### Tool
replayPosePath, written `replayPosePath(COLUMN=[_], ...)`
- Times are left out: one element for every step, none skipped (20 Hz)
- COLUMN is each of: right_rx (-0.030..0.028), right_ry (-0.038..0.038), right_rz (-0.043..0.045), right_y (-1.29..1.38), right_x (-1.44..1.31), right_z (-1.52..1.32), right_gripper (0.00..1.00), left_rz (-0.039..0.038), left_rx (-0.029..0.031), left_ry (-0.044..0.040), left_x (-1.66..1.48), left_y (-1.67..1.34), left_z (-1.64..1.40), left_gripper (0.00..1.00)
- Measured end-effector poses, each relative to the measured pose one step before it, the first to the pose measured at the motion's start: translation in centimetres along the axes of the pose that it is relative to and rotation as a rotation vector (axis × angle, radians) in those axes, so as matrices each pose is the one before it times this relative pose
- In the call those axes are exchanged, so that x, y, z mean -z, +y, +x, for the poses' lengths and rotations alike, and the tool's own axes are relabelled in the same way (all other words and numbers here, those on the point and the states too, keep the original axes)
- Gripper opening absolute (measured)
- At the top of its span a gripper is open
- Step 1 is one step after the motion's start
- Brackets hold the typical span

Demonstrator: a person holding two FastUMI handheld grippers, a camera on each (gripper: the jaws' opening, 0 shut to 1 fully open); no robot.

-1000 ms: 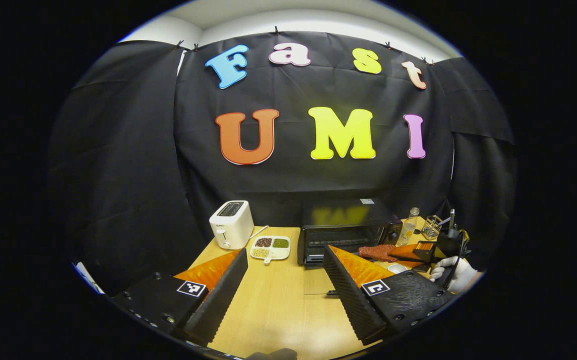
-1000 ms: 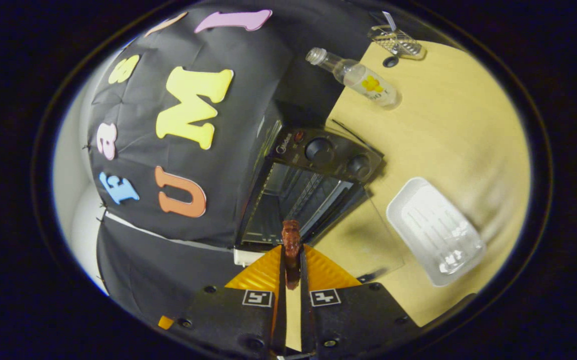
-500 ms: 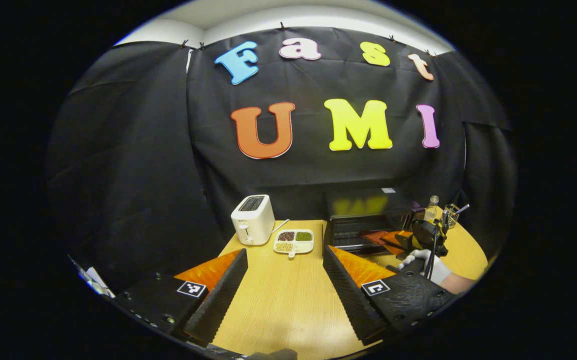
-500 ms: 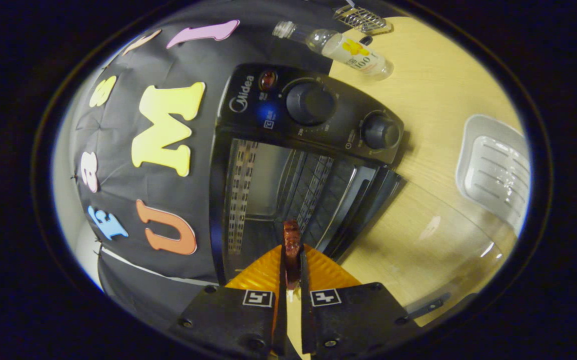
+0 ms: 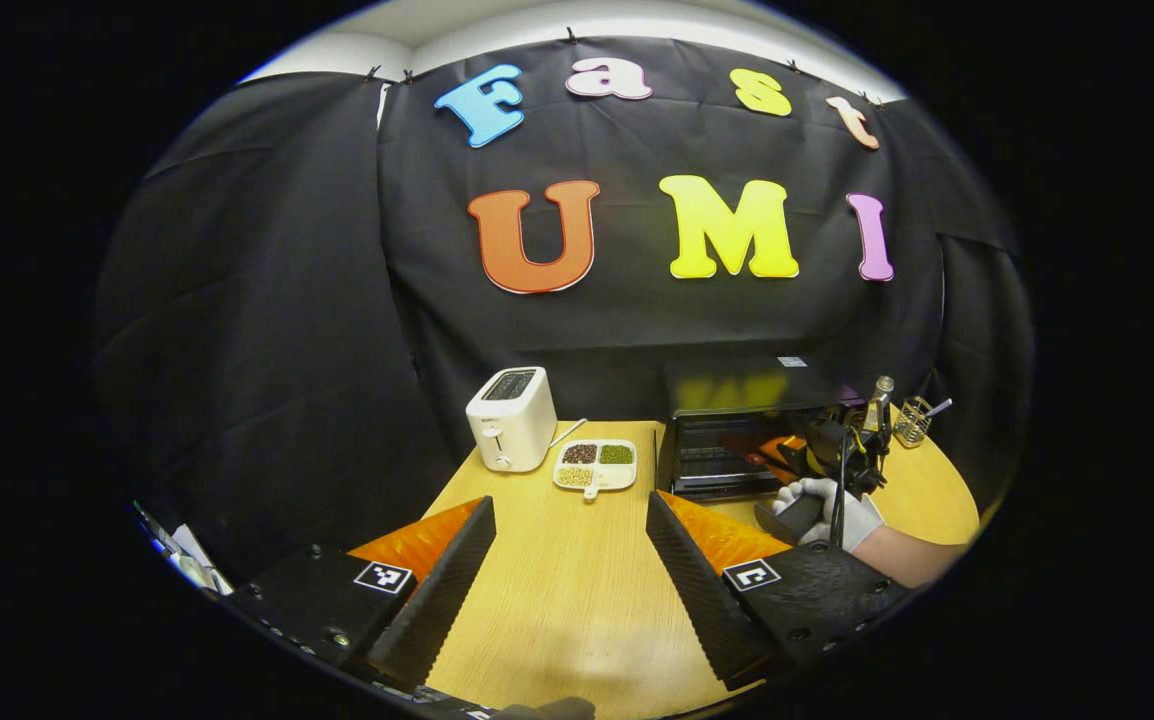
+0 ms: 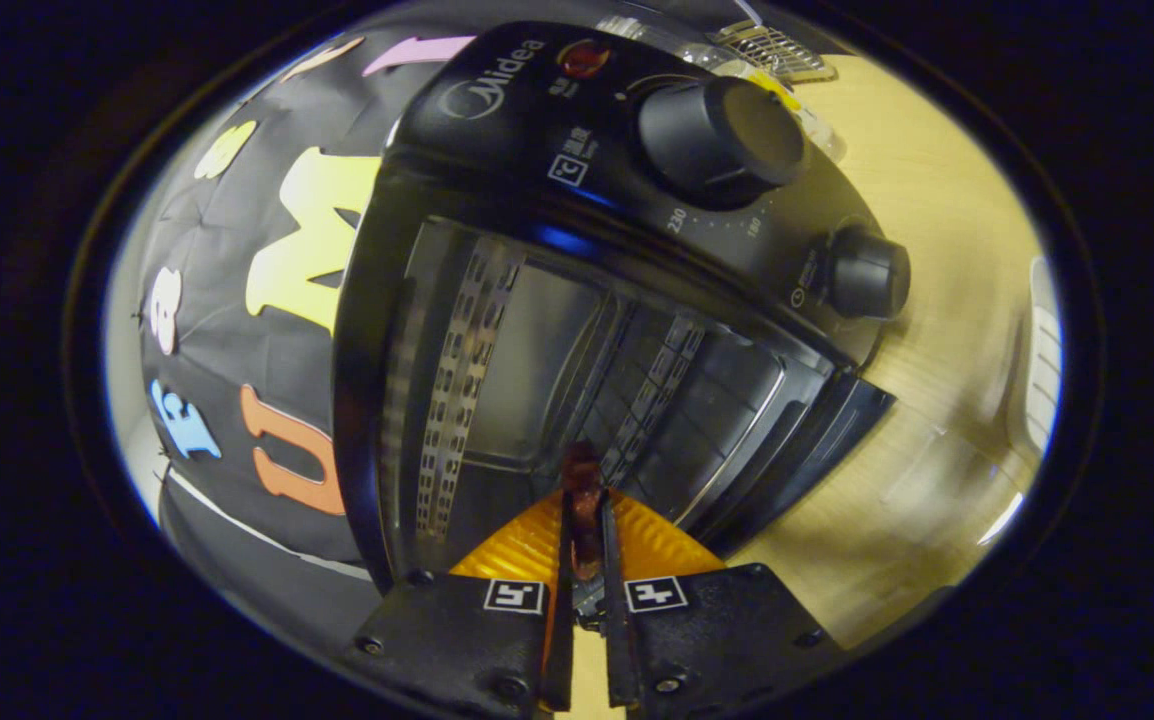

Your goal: Open the electric oven with the left hand, put the food in, and close the electric oven.

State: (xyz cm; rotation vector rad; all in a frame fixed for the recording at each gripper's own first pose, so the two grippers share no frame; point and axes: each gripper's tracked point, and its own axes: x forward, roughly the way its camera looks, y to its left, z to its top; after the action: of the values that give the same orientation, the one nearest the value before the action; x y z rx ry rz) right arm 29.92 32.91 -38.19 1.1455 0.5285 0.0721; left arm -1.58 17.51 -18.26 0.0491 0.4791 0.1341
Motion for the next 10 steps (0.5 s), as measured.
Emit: replayPosePath(right_rx=[0.02248,0.0152,0.01335,0.02201,0.01389,0.01042,0.00368,-0.00084,0.00321,-0.00013], right_ry=[-0.00018,-0.00534,-0.00144,0.00701,-0.00351,-0.00092,0.0029,0.00169,-0.00389,-0.0032], right_rz=[-0.05078,-0.04433,-0.0527,-0.05902,-0.04941,-0.0587,-0.06294,-0.06314,-0.05148,-0.04097], right_y=[-0.419,-0.428,-0.428,-0.421,-0.391,-0.21,-0.066,0.209,-0.038,-0.003], right_x=[0.205,-0.51,-0.068,0.016,-0.208,-0.142,-0.056,-0.025,-0.091,-0.194], right_z=[-0.151,-0.413,-0.227,-0.366,-0.444,-0.366,-0.304,-0.622,-0.565,-0.645], right_gripper=[0.19,0.22,0.27,0.33,0.43,0.57,0.68,0.8,0.82,0.87], left_rz=[0.00111,-0.00317,-0.00346,-0.00351,-0.00244,-0.00261,-0.00165,-0.00081,-0.00121,-0.00218], left_rx=[0.00635,0.00714,0.00289,0.00406,0.00133,0.00486,0.00284,0.00385,0.00336,0.00045], left_ry=[-0.00108,-0.00215,-0.00321,-0.00006,0.00144,0.0,0.00059,-0.00147,-0.00528,-0.00649], left_x=[-0.105,-0.114,-0.118,0.017,0.11,0.021,0.012,-0.045,-0.24,-0.188], left_y=[-0.229,-0.175,-0.129,-0.135,-0.194,-0.137,-0.217,-0.126,-0.194,-0.032], left_z=[0.062,0.027,0.061,-0.025,-0.134,0.01,-0.011,-0.158,-0.05,-0.056], left_gripper=[0.97,0.97,0.97,0.97,0.97,0.97,0.97,0.97,0.97,0.97])
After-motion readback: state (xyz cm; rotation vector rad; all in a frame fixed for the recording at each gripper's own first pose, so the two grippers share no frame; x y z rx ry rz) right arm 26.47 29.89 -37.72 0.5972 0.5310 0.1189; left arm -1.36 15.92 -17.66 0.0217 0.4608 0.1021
